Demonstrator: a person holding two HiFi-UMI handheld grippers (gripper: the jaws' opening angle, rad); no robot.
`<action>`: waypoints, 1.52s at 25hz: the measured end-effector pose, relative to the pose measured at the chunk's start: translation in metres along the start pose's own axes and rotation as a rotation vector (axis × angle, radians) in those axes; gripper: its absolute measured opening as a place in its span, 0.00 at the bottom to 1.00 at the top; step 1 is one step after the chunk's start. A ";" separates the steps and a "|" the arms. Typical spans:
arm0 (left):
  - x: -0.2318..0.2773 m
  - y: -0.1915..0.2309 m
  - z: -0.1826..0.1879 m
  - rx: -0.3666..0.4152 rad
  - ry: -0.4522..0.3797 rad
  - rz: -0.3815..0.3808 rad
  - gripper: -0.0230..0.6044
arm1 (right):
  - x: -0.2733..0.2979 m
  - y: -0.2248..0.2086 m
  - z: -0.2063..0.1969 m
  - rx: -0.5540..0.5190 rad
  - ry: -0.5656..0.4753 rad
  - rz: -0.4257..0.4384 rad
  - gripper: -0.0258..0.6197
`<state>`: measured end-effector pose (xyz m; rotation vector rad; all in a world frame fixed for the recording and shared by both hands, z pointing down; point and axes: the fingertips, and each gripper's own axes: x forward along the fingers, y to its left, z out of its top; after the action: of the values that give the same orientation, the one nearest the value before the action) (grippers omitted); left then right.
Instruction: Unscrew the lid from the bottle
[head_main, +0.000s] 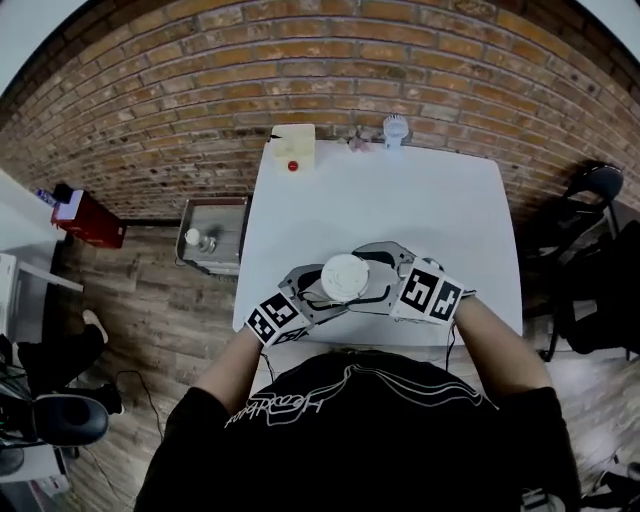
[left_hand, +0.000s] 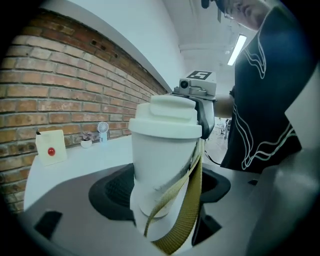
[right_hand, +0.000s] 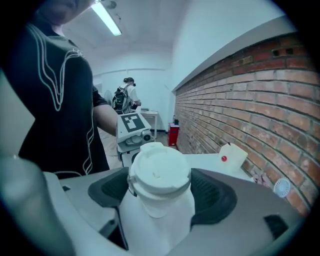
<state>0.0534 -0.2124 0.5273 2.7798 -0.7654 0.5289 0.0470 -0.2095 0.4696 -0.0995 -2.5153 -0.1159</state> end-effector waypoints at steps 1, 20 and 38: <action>0.000 0.000 -0.001 -0.003 0.000 0.003 0.61 | 0.000 0.001 0.000 -0.027 0.005 0.040 0.63; -0.004 -0.001 -0.003 -0.033 -0.004 0.049 0.61 | 0.004 0.007 -0.003 -0.513 0.175 0.448 0.63; -0.004 0.001 -0.003 -0.045 -0.043 0.051 0.61 | -0.013 -0.006 0.029 0.219 -0.213 -0.106 0.75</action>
<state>0.0483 -0.2108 0.5282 2.7452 -0.8488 0.4571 0.0398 -0.2127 0.4384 0.1163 -2.7271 0.1350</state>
